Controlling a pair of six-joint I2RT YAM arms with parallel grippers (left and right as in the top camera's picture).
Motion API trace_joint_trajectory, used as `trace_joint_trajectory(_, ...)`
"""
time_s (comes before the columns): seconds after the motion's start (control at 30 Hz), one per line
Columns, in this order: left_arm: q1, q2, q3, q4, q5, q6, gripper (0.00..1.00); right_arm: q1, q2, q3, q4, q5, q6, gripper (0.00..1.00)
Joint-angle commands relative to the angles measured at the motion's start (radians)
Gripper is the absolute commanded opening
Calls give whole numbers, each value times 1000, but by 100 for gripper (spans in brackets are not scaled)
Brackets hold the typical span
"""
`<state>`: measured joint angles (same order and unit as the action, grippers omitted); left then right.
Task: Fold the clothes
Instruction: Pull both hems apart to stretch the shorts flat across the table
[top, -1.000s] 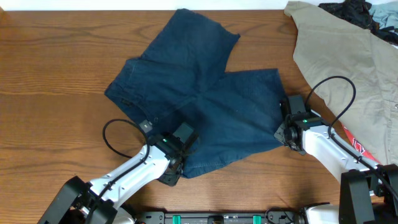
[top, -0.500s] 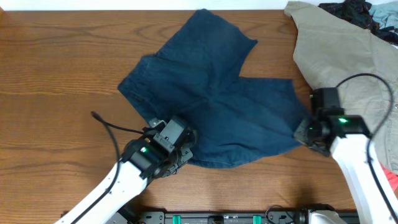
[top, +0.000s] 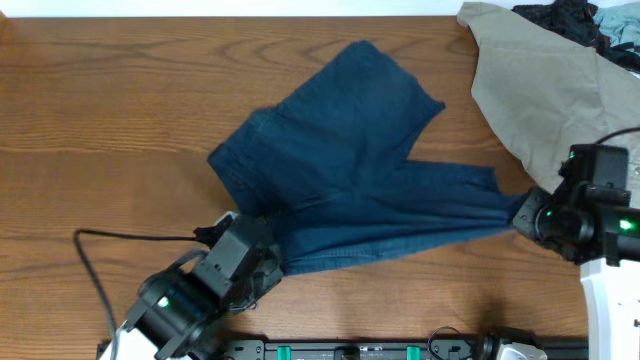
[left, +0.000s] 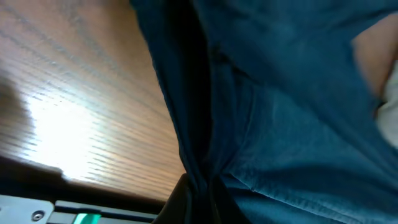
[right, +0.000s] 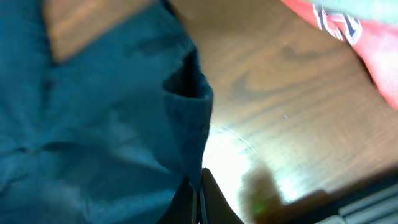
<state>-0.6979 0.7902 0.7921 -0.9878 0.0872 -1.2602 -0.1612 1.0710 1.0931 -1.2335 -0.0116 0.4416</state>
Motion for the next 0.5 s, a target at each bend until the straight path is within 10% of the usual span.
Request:
trace_joint_trajectory(0.0,8,-24,12,-26,-207,-56,6,-24,1,81,39,17,-129,1)
trace_joint_trajectory(0.47,166,103,45,169,-495,156,6,177,251,162,424,-280,-363,1)
